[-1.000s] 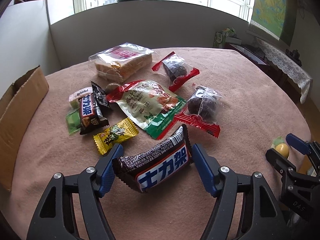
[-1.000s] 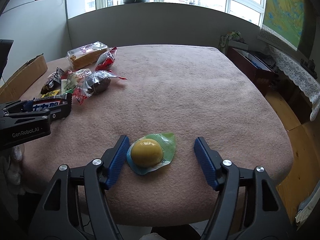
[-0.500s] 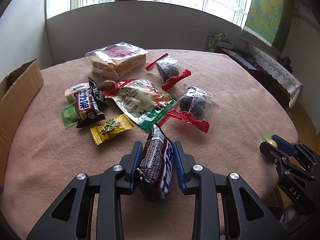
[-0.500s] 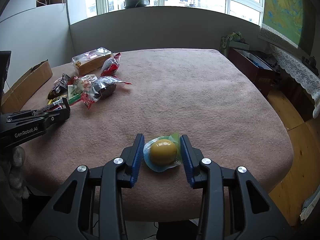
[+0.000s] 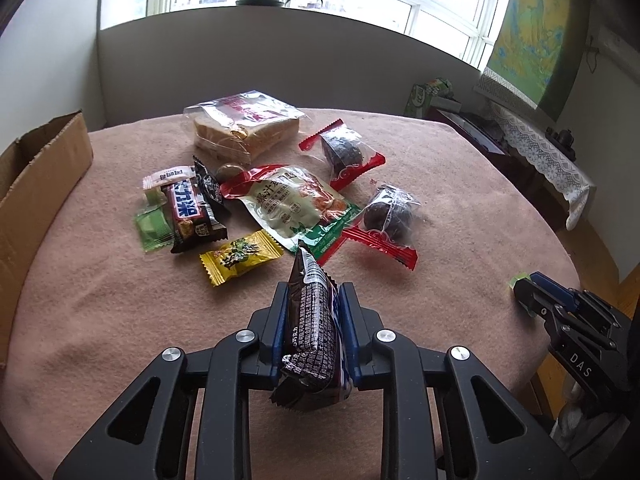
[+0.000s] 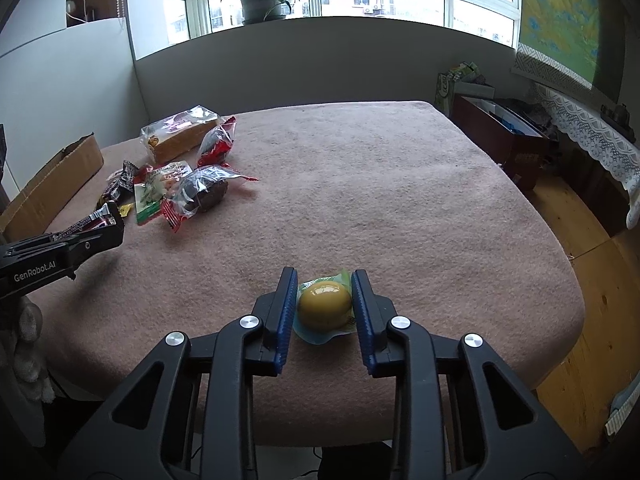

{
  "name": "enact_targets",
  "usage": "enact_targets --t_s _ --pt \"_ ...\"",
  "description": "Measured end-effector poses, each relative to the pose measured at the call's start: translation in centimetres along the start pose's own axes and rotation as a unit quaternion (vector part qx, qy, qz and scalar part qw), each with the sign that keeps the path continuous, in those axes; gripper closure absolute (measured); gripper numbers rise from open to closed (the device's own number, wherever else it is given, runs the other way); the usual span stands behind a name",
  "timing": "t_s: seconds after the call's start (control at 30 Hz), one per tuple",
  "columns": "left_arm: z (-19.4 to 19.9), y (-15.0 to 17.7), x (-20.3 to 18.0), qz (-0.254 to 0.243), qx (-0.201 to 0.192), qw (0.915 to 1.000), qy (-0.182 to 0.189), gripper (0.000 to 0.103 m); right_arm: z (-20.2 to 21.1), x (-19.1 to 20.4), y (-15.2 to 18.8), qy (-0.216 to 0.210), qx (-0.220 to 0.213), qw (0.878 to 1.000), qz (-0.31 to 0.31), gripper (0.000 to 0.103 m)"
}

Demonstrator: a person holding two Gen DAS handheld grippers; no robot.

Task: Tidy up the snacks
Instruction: 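Carry both snacks to the cardboard box and release them inside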

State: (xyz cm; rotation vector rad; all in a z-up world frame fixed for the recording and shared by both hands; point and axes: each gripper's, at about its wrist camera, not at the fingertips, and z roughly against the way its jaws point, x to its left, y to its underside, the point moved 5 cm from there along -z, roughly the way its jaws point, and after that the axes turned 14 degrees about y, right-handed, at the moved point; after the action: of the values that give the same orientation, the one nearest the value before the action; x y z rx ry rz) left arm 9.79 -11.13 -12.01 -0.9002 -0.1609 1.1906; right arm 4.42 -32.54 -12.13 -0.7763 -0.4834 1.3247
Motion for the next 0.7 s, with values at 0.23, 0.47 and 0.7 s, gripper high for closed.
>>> enact_targets --t_s 0.23,0.47,0.7 --pt "1.1 -0.3 0.1 -0.001 -0.013 0.9999 0.0 0.081 1.1 0.0 -1.0 0.002 -0.016 1.0 -0.002 0.075" --pt "3.1 -1.0 0.8 0.003 -0.038 0.9993 0.0 0.081 2.7 2.5 -3.0 -0.01 -0.043 0.999 0.021 0.075" --pt "6.4 -2.0 3.5 0.026 -0.077 0.9966 -0.007 0.081 4.0 7.2 -5.2 -0.04 -0.064 0.996 0.046 0.075"
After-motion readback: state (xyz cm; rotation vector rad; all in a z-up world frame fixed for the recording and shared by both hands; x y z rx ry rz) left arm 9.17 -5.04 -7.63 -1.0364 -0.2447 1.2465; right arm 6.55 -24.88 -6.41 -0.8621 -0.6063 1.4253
